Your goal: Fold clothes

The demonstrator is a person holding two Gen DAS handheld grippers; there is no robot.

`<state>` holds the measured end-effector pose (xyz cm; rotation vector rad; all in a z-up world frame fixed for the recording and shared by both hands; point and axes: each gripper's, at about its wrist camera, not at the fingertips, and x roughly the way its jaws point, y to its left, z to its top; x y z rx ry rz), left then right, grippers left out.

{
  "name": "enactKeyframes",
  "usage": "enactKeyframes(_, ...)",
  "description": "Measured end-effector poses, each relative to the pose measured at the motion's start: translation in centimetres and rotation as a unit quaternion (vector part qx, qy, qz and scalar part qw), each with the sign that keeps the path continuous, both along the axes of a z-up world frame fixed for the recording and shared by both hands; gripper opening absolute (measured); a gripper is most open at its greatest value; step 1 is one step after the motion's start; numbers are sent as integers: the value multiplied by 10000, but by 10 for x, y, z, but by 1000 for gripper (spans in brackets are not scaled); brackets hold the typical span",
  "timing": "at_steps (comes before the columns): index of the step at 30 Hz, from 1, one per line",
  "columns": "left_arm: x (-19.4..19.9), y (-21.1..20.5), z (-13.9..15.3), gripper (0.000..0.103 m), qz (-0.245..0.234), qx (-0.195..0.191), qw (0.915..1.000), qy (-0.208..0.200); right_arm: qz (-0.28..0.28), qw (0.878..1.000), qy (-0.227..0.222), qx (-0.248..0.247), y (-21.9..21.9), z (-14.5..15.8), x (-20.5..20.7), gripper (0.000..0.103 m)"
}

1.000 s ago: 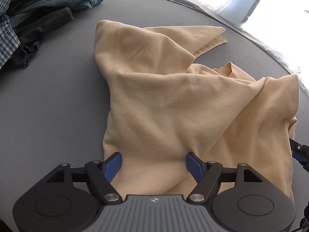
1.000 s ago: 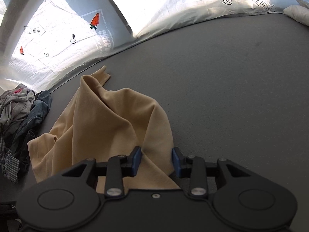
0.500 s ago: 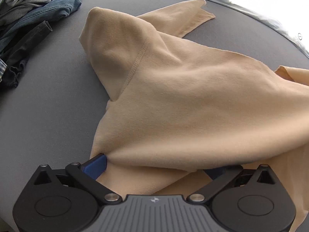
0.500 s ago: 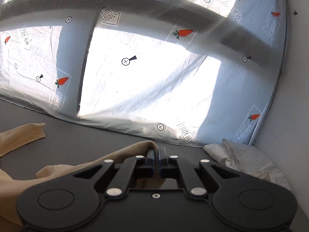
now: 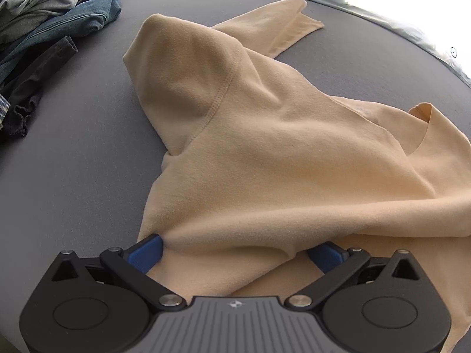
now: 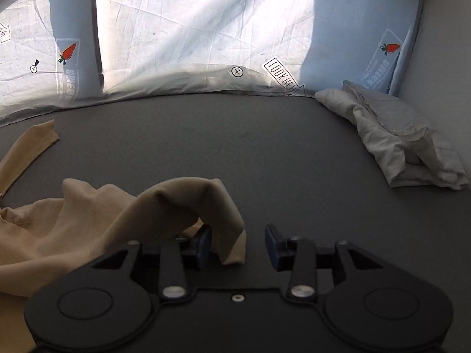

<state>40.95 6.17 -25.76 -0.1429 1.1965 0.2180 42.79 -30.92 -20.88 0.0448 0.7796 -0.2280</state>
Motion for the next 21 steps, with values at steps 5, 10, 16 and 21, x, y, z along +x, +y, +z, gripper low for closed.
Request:
enactKeyframes(5, -3, 2, 3, 103, -15, -55, 10000, -13, -398, 9990, -27, 206, -16, -4, -4, 41)
enactKeyframes(10, -20, 31, 25, 85, 438, -1052, 9916, -615, -280, 9991, -34, 302, -12, -4, 0, 49)
enactKeyframes(16, -29, 70, 53, 81, 1092, -1305, 9733, -1540, -189, 9994, 14, 282, -6, -6, 5, 65)
enactKeyframes(21, 1, 88, 37, 82, 1371, -1166, 9728, -1461, -78, 9996, 44, 253, -1, -6, 6, 73)
